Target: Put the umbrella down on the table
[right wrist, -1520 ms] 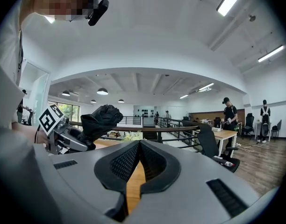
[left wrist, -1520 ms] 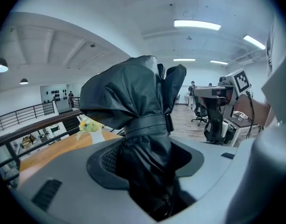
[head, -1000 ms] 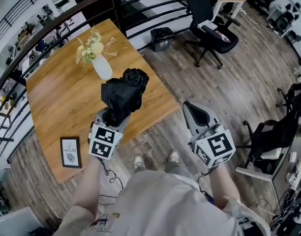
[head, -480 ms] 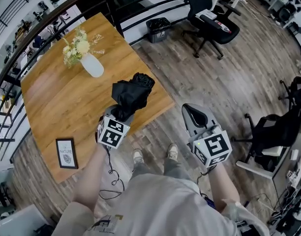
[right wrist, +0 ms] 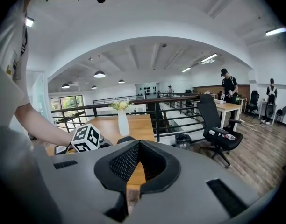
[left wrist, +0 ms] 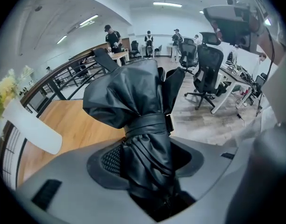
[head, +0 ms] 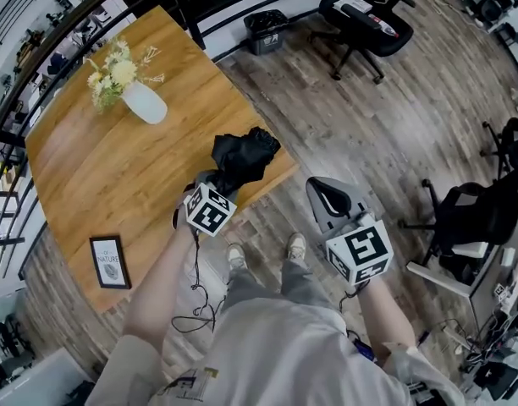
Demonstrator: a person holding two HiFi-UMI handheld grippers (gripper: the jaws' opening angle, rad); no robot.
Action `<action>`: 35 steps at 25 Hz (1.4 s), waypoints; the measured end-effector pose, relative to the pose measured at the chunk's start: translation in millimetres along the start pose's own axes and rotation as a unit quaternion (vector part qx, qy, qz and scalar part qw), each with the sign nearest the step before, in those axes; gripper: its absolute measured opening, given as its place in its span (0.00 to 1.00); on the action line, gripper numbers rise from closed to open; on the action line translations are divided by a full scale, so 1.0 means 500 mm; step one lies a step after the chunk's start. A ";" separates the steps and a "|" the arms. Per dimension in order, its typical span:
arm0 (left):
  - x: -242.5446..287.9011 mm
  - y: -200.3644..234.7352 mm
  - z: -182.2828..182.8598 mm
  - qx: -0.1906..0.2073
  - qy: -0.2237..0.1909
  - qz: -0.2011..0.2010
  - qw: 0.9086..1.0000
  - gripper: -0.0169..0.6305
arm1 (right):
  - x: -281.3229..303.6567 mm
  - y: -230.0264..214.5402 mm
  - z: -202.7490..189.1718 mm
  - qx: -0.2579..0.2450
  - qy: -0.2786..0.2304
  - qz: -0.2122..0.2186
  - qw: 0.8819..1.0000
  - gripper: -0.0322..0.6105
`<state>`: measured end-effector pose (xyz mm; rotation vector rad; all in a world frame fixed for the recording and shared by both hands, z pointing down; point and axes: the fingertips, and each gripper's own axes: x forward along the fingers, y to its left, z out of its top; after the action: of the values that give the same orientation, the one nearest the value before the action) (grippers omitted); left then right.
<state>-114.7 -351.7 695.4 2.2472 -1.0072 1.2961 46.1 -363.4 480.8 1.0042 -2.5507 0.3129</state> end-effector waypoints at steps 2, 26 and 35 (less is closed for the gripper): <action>0.026 -0.005 -0.003 0.009 0.006 -0.004 1.000 0.41 | 0.003 -0.010 -0.014 0.011 0.005 -0.006 1.000 0.09; 0.169 -0.007 -0.060 0.080 0.065 0.017 0.995 0.45 | 0.024 0.004 -0.091 0.128 0.017 0.053 0.990 0.09; 0.089 0.008 -0.060 0.066 0.033 0.050 0.996 0.54 | -0.023 0.001 -0.036 0.131 -0.014 0.053 0.990 0.09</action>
<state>-121.1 -354.0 748.8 2.2575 -1.0506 1.5107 58.4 -349.8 492.1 0.9674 -2.6414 0.6840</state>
